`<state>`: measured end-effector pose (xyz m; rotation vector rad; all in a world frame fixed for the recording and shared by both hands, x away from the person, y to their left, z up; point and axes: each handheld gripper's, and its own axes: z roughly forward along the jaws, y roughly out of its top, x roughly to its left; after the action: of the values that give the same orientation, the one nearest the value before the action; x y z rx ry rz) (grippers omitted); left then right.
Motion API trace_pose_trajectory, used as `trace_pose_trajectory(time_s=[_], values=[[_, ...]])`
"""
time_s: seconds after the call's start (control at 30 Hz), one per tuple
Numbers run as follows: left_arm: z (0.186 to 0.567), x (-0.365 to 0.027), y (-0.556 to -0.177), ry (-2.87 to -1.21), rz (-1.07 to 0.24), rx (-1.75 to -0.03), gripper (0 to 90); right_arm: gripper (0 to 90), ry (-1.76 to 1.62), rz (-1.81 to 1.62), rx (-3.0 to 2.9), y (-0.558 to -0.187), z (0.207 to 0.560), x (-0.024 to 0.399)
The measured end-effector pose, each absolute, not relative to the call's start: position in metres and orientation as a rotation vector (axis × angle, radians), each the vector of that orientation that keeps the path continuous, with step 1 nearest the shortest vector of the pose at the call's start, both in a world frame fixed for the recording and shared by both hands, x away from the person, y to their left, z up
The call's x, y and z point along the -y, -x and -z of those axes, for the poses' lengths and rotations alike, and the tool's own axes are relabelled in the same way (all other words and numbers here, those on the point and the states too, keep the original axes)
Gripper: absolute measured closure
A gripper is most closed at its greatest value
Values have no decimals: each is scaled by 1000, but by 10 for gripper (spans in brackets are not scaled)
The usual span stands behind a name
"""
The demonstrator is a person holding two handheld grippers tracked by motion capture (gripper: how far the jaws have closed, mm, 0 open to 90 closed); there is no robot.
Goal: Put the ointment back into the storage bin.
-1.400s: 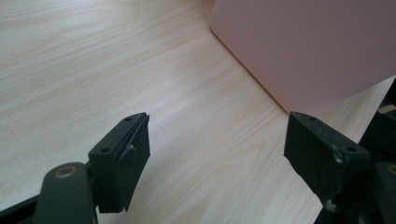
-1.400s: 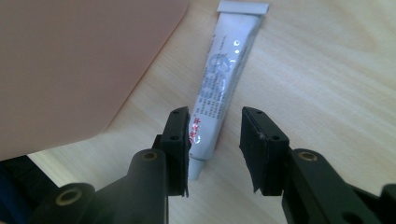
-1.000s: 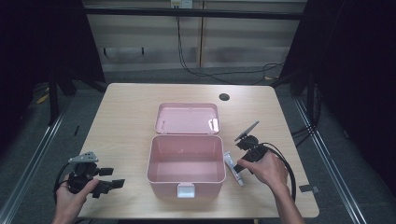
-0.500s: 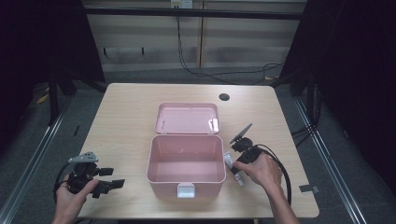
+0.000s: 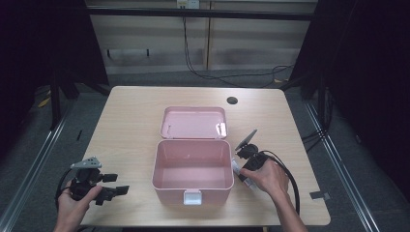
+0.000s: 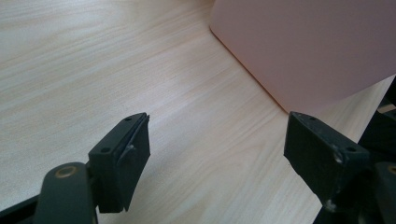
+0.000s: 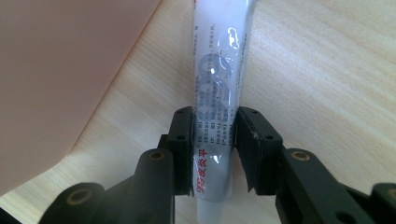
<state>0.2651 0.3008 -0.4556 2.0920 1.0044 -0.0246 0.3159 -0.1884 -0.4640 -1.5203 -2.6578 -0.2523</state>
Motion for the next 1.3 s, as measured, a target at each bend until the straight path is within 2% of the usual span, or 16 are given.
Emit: trace_pose_trajectory(time_s=[0.43,0.57,1.3], values=[[455,-301,-266,-2095,27,-998,224,684,1480,229,2689,-316,466,185],[456,-301,-266,-2093,22,-1000,225,718,1484,249,2697,-316,463,186],[455,-301,-265,-2090,21,-1000,224,720,1464,314,2679,-314,451,192]])
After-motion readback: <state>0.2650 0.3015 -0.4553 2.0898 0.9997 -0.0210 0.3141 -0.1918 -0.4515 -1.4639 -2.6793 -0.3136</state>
